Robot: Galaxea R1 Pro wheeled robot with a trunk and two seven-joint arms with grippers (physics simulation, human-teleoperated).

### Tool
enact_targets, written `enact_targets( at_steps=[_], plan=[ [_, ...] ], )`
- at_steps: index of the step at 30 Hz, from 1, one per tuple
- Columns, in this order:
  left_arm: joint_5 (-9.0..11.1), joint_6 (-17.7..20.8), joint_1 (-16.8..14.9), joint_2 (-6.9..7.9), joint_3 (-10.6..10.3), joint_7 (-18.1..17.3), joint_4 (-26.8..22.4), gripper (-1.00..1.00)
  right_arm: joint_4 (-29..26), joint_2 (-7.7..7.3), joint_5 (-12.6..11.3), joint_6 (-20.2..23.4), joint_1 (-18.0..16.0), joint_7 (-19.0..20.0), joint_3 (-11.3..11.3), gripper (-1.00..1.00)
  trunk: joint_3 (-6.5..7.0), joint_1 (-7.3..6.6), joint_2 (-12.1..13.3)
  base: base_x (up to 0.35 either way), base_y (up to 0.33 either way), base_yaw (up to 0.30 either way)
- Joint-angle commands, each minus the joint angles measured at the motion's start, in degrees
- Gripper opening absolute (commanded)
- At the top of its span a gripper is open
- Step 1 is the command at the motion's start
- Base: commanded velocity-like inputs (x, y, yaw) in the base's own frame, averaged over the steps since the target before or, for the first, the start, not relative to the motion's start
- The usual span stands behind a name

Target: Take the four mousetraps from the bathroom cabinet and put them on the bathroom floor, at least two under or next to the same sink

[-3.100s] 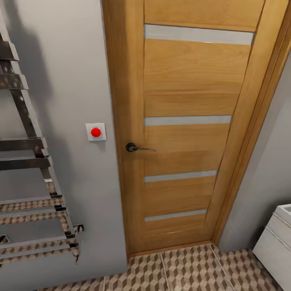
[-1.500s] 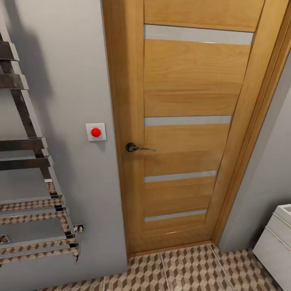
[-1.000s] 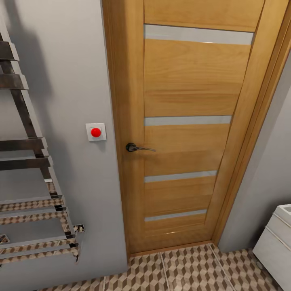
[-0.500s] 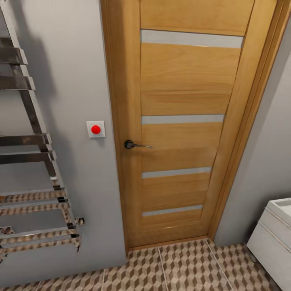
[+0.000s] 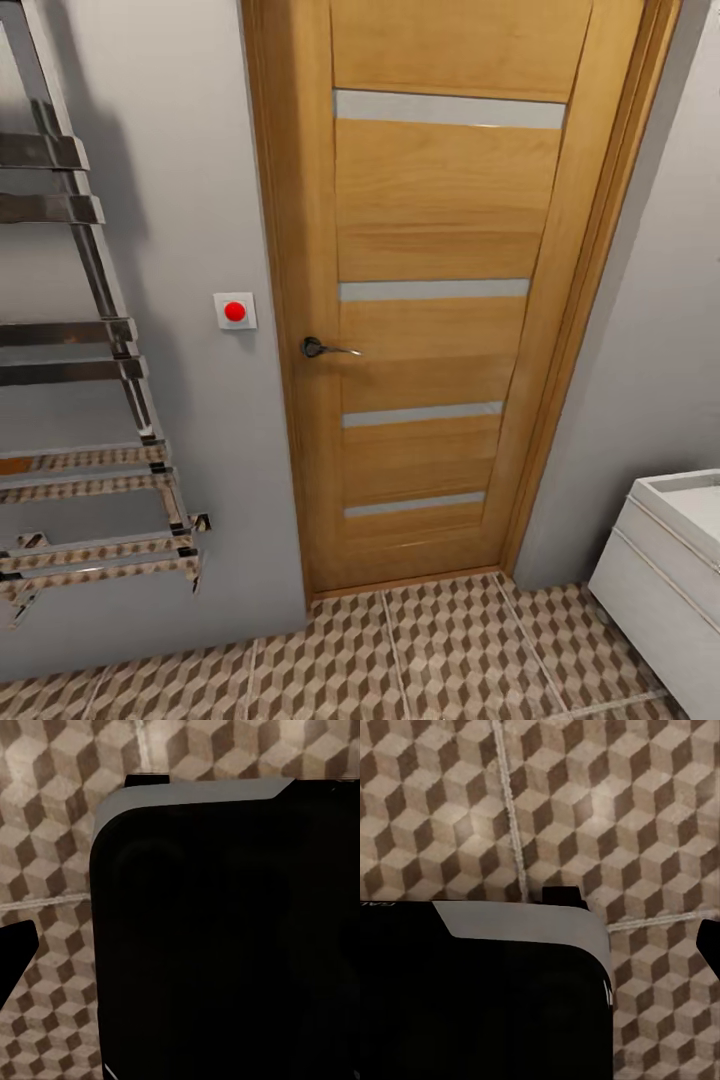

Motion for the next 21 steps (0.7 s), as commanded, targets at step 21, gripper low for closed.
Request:
enact_targets(
  at_steps=[21],
  plan=[
    [0.05,-0.07,-0.02,0.02,0.01,-0.02,0.0,1.0,0.06,0.09,-0.01,-0.27,-0.04,-0.02,0.07,1.0,-0.27,-0.01,-0.03,-0.009,-0.003,0.126]
  ],
)
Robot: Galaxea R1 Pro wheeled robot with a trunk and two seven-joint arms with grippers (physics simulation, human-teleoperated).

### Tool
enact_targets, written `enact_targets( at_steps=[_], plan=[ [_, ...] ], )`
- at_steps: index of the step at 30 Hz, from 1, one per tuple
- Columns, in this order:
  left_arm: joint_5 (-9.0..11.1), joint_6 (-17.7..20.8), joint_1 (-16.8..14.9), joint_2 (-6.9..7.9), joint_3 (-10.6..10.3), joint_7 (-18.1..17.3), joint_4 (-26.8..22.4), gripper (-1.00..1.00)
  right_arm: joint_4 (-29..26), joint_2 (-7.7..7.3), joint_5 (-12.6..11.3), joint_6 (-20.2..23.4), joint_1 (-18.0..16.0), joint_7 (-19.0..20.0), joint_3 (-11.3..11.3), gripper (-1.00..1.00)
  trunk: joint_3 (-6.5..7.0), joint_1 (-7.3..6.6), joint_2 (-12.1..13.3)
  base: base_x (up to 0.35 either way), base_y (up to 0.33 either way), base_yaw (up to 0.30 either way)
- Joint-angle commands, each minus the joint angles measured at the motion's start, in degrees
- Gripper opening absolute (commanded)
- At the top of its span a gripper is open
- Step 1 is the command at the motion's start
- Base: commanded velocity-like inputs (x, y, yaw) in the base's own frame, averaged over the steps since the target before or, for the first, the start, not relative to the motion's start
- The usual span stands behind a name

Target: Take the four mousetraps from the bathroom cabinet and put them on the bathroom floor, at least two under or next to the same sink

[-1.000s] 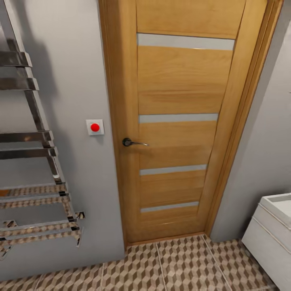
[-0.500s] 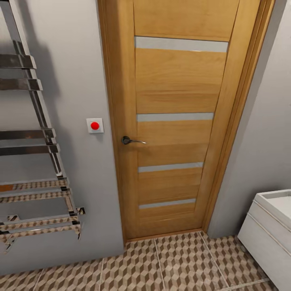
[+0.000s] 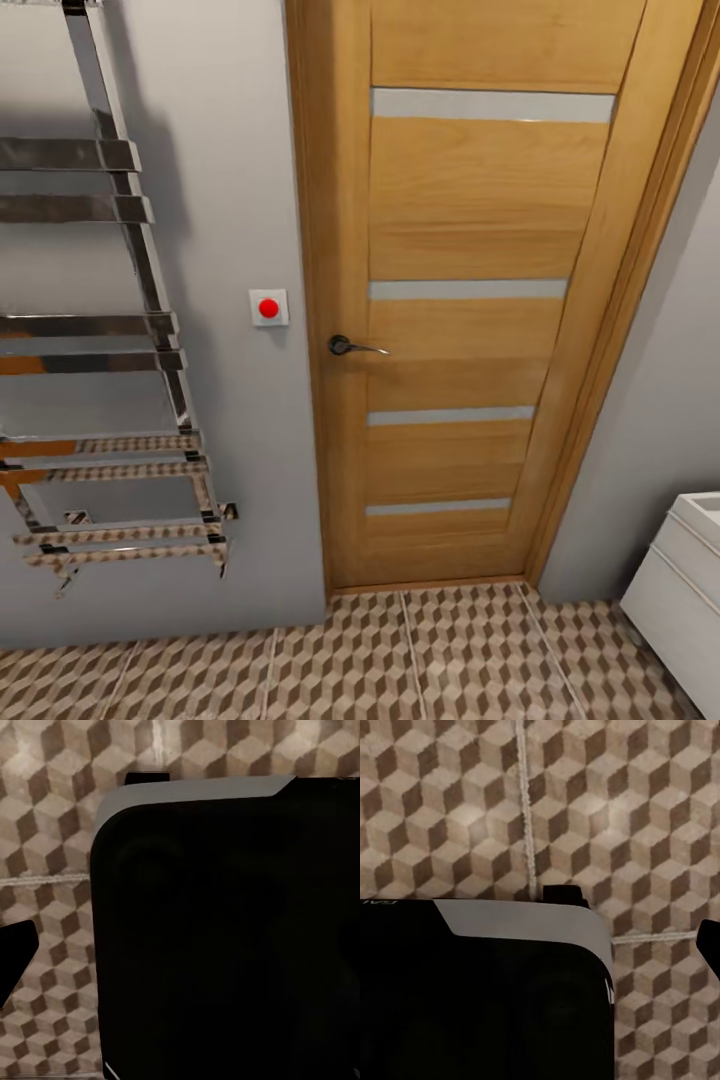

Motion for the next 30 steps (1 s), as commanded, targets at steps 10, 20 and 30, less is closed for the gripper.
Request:
enact_targets(
  at_steps=[10,20,30],
  plan=[
    [0.05,-0.07,-0.04,-0.01,0.01,-0.06,0.04,1.0,0.03,0.0,-0.05,-0.19,-0.02,0.0,0.01,1.0,-0.06,0.0,-0.03,0.0,0.0,0.281],
    [0.05,-0.07,-0.04,-0.01,0.01,-0.03,0.04,1.0,0.03,0.0,-0.05,-0.19,-0.02,0.0,0.01,1.0,-0.06,0.0,-0.03,0.0,0.0,0.282],
    [0.05,-0.07,-0.04,-0.01,0.01,-0.06,0.04,1.0,0.03,-0.02,-0.11,-0.19,-0.02,0.0,-0.02,1.0,-0.06,0.0,-0.03,0.0,0.0,0.282]
  ],
)
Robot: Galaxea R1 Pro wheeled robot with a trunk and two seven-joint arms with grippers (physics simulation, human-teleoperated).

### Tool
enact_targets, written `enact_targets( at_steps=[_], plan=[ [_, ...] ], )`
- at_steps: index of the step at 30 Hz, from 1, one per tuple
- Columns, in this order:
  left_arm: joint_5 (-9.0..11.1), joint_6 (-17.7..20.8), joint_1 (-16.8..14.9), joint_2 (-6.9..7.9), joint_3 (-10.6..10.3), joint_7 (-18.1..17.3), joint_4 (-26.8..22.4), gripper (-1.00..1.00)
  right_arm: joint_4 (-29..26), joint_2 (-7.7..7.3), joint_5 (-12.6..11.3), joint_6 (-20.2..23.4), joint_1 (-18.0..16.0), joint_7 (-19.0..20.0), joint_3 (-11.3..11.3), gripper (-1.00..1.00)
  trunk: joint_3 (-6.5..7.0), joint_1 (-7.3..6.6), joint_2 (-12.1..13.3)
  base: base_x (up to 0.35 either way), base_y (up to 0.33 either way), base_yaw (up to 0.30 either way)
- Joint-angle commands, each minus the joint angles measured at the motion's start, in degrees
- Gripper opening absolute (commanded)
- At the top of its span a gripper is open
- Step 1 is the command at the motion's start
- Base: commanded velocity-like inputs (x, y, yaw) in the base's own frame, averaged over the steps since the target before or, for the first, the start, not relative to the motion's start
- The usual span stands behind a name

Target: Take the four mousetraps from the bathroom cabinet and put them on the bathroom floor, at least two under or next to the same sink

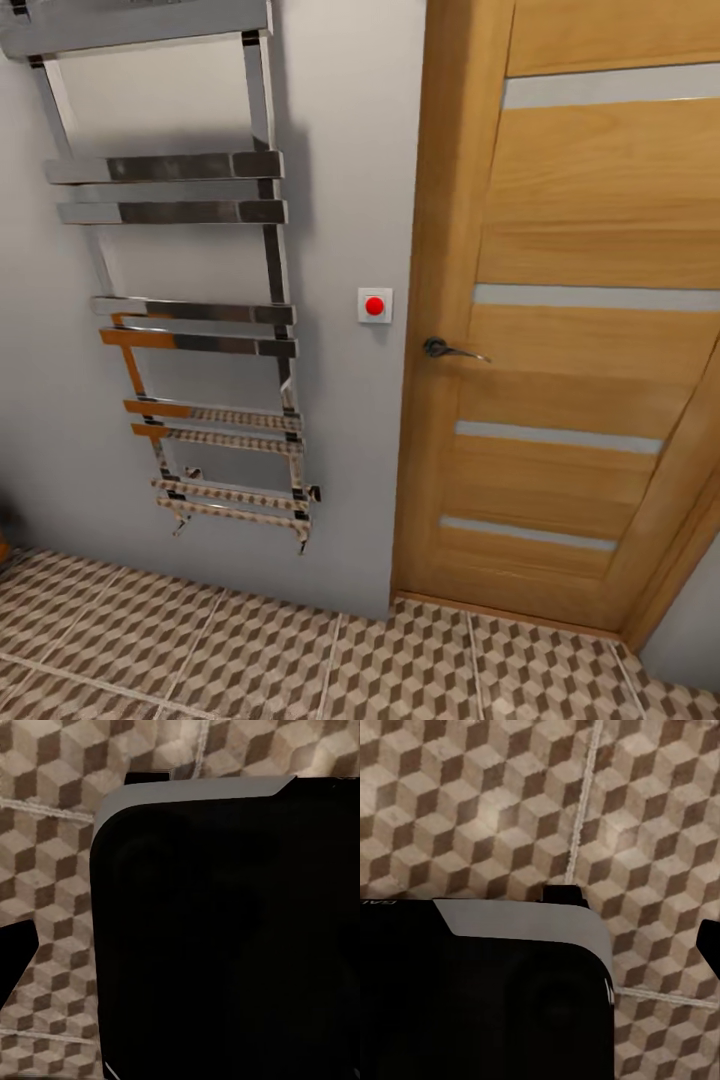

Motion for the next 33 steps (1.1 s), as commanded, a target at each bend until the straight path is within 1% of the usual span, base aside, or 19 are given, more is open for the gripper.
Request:
enact_targets(
  at_steps=[1,33],
  plan=[
    [0.05,-0.07,-0.04,-0.01,0.01,0.0,0.03,1.0,0.03,-0.03,-0.07,-0.19,-0.02,0.0,0.0,1.0,-0.06,-0.01,-0.03,0.0,0.0,0.282],
    [0.03,-0.07,-0.04,-0.01,0.01,-0.02,0.03,1.0,0.03,0.02,-0.05,-0.19,-0.02,0.0,0.04,1.0,-0.06,-0.01,-0.03,0.0,0.0,0.283]
  ],
)
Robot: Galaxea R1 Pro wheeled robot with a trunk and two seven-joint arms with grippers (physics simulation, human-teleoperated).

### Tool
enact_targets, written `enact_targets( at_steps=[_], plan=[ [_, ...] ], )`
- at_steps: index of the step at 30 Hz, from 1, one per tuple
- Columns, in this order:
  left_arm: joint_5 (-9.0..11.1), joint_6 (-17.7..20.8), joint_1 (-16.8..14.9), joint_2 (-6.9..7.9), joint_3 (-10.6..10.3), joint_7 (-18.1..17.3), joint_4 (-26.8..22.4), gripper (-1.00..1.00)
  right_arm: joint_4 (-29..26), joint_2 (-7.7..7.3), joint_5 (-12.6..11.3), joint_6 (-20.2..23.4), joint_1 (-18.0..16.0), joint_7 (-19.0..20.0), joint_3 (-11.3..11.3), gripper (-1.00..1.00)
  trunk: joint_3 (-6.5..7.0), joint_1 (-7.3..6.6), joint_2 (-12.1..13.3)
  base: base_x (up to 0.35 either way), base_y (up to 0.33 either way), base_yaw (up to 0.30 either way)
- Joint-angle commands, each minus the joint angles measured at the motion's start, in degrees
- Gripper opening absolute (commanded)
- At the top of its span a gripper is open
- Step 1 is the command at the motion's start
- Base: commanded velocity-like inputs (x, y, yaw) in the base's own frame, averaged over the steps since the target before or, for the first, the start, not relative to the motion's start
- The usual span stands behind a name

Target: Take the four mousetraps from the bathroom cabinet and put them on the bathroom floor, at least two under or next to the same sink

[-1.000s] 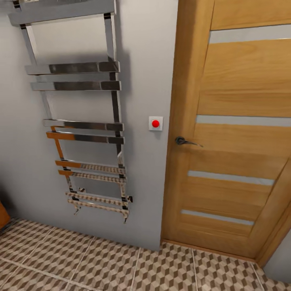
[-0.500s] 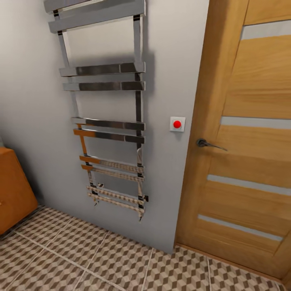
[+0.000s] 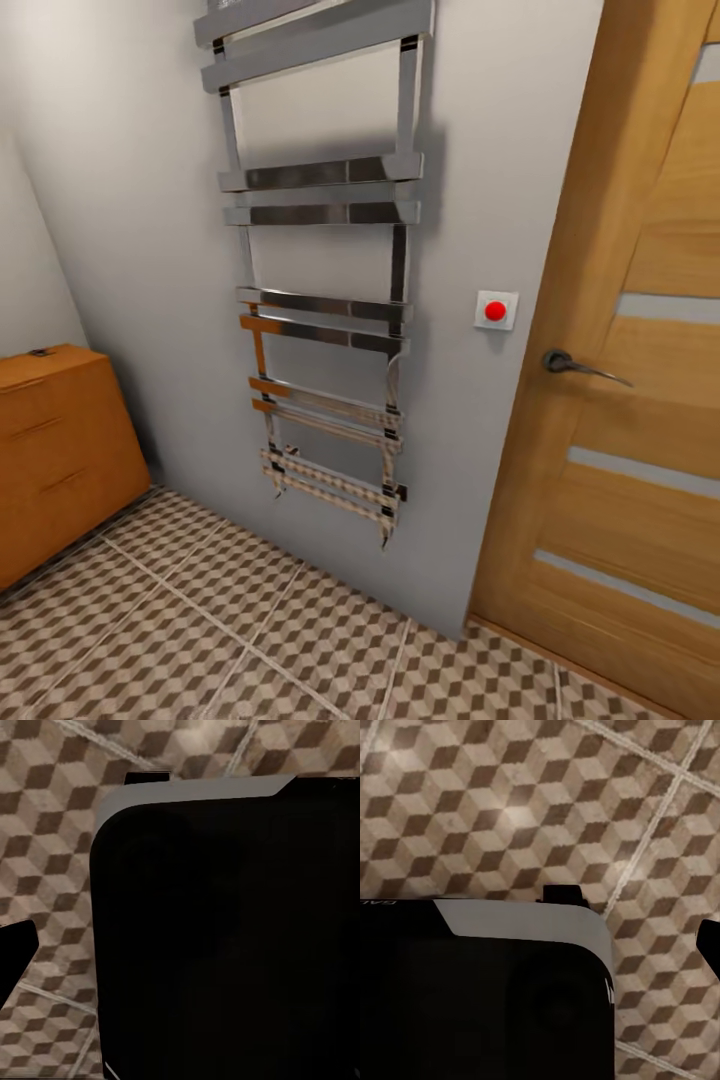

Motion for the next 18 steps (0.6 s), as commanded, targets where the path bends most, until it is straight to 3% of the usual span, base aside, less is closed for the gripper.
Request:
enact_targets(
  at_steps=[1,18],
  plan=[
    [0.03,-0.07,-0.04,-0.01,0.01,-0.03,0.03,1.0,0.03,0.0,-0.05,-0.19,-0.02,0.0,0.01,1.0,-0.06,0.0,-0.03,0.0,0.0,0.283],
    [-0.02,-0.07,-0.04,-0.01,0.01,-0.03,0.03,1.0,0.03,0.0,0.01,-0.19,-0.02,0.0,0.01,1.0,-0.06,0.0,-0.03,0.0,0.0,0.283]
  ],
)
